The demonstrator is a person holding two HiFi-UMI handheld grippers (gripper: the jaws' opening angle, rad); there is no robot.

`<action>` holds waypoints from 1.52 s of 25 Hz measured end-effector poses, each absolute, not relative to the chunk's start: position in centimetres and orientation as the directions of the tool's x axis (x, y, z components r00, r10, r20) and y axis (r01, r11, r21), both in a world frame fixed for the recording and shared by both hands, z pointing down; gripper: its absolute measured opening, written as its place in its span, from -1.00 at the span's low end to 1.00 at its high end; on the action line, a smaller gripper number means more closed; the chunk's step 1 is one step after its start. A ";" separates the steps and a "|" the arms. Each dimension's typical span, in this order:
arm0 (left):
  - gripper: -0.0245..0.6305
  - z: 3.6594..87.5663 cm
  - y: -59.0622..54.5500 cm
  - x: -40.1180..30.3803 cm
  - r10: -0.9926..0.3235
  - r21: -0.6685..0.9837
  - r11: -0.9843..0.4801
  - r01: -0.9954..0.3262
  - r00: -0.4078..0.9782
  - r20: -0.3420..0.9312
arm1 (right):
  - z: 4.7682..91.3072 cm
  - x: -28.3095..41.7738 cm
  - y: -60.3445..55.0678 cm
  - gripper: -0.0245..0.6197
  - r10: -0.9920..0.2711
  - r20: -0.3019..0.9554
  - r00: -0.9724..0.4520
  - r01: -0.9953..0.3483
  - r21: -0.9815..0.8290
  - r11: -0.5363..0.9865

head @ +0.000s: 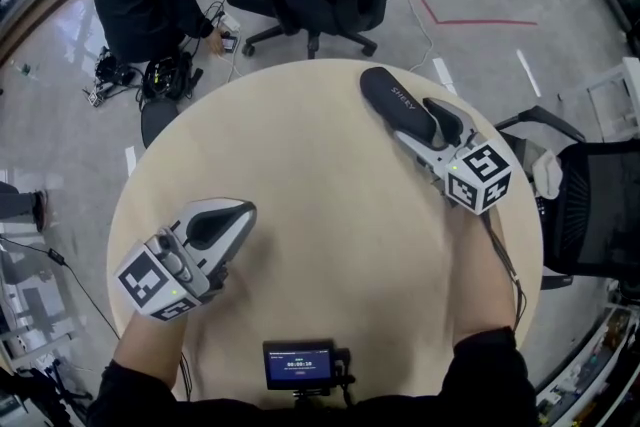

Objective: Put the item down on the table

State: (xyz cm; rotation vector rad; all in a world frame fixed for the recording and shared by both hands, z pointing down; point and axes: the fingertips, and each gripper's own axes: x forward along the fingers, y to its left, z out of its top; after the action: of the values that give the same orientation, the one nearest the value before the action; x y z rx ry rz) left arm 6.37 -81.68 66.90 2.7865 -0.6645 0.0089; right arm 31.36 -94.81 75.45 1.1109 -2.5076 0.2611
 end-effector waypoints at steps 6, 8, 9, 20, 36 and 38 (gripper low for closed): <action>-0.93 66.2 -81.3 5.5 -0.462 0.287 -0.843 -0.456 0.885 0.050 | 73.8 31.6 -93.8 0.36 -0.706 0.349 -0.616 -0.768 -0.066 0.637; -0.93 66.0 -80.9 4.9 -0.472 0.296 -0.834 -0.465 0.880 0.050 | 72.4 31.5 -92.9 0.36 -0.731 0.306 -0.610 -0.783 -0.090 0.616; -0.93 65.9 -80.6 4.6 -0.477 0.302 -0.830 -0.468 0.878 0.051 | 71.8 31.5 -92.3 0.36 -0.738 0.292 -0.608 -0.787 -0.098 0.609; -0.93 59.6 -77.5 1.6 -0.523 0.320 -0.806 -0.498 0.852 0.010 | 65.2 32.2 -83.6 0.21 -0.737 0.155 -0.657 -0.735 -0.350 0.581; -0.93 46.3 -65.3 -8.2 -0.631 0.330 -0.741 -0.585 0.775 -0.042 | 49.5 29.8 -70.3 -0.91 -0.795 0.114 -0.596 -0.783 -0.303 0.543; -0.93 45.5 -63.5 -9.6 -0.635 0.323 -0.740 -0.590 0.771 -0.046 | 48.5 29.3 -68.3 -0.91 -0.797 0.118 -0.593 -0.788 -0.290 0.543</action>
State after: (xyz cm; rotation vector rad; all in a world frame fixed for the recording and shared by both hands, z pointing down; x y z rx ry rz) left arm -9.63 -63.51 45.45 2.6760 -0.9482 -0.2202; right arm 29.25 -68.26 48.49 1.4298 -2.7836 0.5012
